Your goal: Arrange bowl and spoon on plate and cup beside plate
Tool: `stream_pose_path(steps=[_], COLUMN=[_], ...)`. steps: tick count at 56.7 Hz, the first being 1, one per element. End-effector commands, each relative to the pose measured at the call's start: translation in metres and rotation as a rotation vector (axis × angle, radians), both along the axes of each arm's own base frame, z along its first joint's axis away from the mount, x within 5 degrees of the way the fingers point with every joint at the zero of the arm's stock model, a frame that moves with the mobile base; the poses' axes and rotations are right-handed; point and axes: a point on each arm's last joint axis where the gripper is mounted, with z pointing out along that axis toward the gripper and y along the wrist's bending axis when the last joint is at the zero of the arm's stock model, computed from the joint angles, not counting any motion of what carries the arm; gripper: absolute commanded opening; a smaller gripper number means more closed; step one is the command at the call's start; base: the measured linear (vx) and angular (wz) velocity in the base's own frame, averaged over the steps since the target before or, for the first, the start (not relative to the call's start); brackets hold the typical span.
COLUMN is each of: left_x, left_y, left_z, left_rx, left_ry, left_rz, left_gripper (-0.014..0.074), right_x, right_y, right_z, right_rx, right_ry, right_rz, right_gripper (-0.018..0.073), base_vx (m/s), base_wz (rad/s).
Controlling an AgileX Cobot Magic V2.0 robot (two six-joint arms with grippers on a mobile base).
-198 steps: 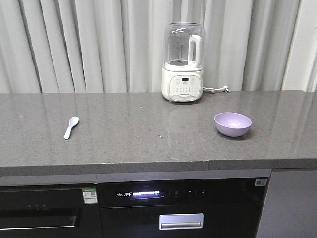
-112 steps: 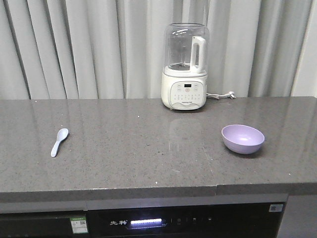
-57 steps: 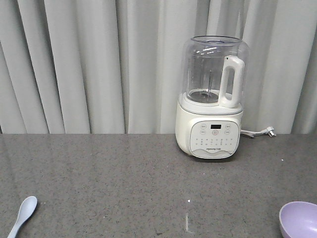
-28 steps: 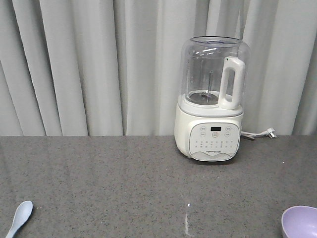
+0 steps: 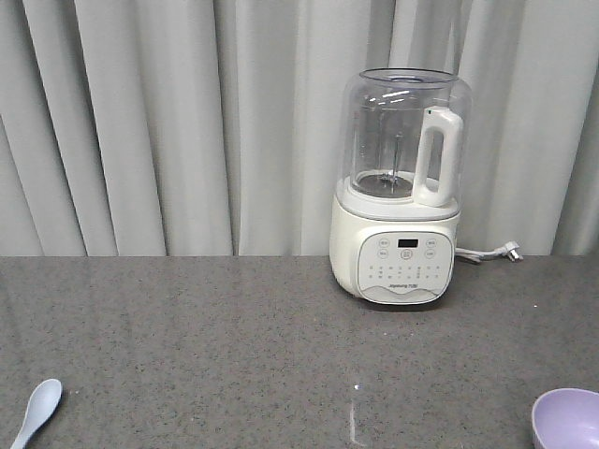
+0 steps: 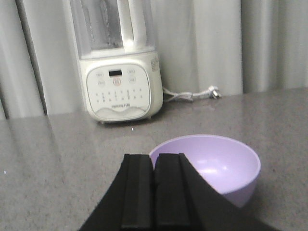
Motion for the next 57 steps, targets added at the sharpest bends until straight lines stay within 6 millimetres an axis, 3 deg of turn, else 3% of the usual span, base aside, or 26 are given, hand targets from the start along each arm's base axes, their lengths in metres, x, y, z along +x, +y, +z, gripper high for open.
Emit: stream_pose_path(steps=[1, 8, 13, 17, 22, 29, 32, 38, 42, 57], left_x=[-0.008, -0.029, -0.047, -0.053, -0.034, 0.023, 0.047, 0.084, 0.096, 0.103], left_y=[0.000, 0.000, 0.000, 0.001, 0.000, 0.000, -0.001, -0.001, -0.002, -0.002], left_z=[0.036, 0.089, 0.134, 0.172, 0.211, 0.243, 0.249, 0.245, 0.239, 0.236], left_rx=[-0.065, -0.180, -0.150, -0.104, -0.097, -0.096, -0.096, -0.095, -0.095, -0.091], left_ry=[-0.284, -0.552, -0.662, -0.690, -0.618, -0.465, -0.421, -0.323, -0.282, -0.258], left_rz=[-0.012, -0.061, -0.060, -0.042, -0.035, -0.027, -0.025, -0.021, -0.019, -0.018], left_gripper=[-0.0003, -0.0003, -0.0003, -0.0003, -0.0003, -0.0003, -0.0003, -0.0003, -0.0003, 0.0063], right_x=[-0.005, -0.022, -0.031, -0.025, -0.008, 0.032, 0.053, 0.087, 0.099, 0.102], right_y=[-0.001, 0.000, 0.000, 0.000, 0.000, 0.000, 0.000, 0.000, 0.000, 0.000], right_z=[0.031, 0.088, 0.134, 0.168, 0.210, 0.248, 0.254, 0.243, 0.235, 0.231], right_rx=[-0.009, -0.097, -0.173, -0.196, -0.222, -0.220, -0.203, -0.154, -0.119, -0.141], right_ry=[-0.196, -0.351, -0.445, -0.455, -0.449, -0.410, -0.373, -0.259, -0.187, -0.156], right_rz=[-0.011, -0.027, -0.049, -0.057, -0.064, -0.059, -0.051, -0.032, -0.022, -0.023], right_gripper=[-0.0008, -0.0008, -0.0008, -0.0008, -0.0008, -0.0008, -0.0008, -0.0008, -0.0008, 0.0055], base_vx=[0.00, 0.00, 0.00, 0.00, 0.00, 0.00, 0.00, 0.00, 0.00, 0.00], base_wz=[0.00, 0.00, 0.00, 0.00, 0.00, 0.00, 0.00, 0.00, 0.00, 0.00])
